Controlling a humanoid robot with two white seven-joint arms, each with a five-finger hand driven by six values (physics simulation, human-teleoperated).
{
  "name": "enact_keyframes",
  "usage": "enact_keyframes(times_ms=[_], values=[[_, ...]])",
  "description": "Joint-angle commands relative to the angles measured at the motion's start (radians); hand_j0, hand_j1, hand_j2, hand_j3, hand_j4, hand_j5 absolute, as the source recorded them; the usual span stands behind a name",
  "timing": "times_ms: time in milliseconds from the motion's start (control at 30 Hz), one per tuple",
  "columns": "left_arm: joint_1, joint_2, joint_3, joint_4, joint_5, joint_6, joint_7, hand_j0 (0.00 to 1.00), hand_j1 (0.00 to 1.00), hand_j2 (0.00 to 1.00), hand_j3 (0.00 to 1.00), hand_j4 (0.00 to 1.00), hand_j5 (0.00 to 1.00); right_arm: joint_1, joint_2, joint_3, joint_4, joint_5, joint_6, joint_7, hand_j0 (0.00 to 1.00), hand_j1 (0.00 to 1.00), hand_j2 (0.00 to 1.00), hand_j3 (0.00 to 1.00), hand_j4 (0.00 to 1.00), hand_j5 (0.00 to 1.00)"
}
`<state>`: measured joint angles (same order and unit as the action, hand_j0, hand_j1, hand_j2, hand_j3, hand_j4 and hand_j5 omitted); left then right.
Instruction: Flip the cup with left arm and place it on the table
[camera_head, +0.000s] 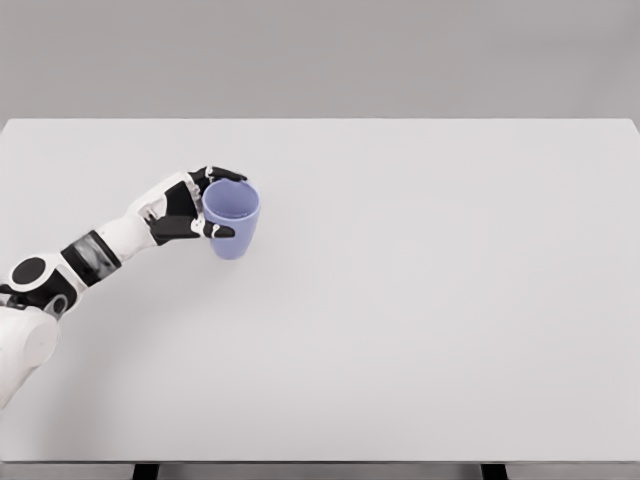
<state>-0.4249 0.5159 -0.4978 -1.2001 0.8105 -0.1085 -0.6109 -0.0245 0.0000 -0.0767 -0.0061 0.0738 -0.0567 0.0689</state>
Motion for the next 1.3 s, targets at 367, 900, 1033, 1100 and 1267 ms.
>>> enact_keyframes(times_ms=[367,900,1033,1100,1267], values=[[0.002,-0.007,0.001,0.005,-0.001,-0.003,0.0,0.95,0.95,0.95,0.95,0.95,0.95,0.0,0.0,0.0,0.0,0.0,0.0,0.0,1.0,1.0,1.0,1.0,1.0,1.0],[-0.011,0.009,0.054,-0.007,0.006,-0.003,0.0,1.0,1.0,1.0,1.0,1.0,1.0,0.0,0.0,0.0,0.0,0.0,0.0,0.0,1.0,1.0,1.0,1.0,1.0,1.0],[-0.015,0.01,0.068,-0.007,0.01,-0.002,0.0,1.0,1.0,1.0,1.0,1.0,1.0,0.0,0.0,0.0,0.0,0.0,0.0,0.0,1.0,1.0,1.0,1.0,1.0,1.0],[-0.032,0.033,0.081,-0.01,0.009,-0.014,0.0,1.0,1.0,1.0,1.0,1.0,1.0,-0.002,0.0,0.0,0.0,0.0,0.0,0.0,1.0,1.0,1.0,1.0,1.0,1.0],[-0.138,0.285,0.081,-0.016,-0.358,-0.195,0.0,1.0,1.0,1.0,1.0,1.0,1.0,-0.002,0.0,0.0,0.0,0.0,0.0,0.0,1.0,1.0,1.0,1.0,1.0,1.0]])
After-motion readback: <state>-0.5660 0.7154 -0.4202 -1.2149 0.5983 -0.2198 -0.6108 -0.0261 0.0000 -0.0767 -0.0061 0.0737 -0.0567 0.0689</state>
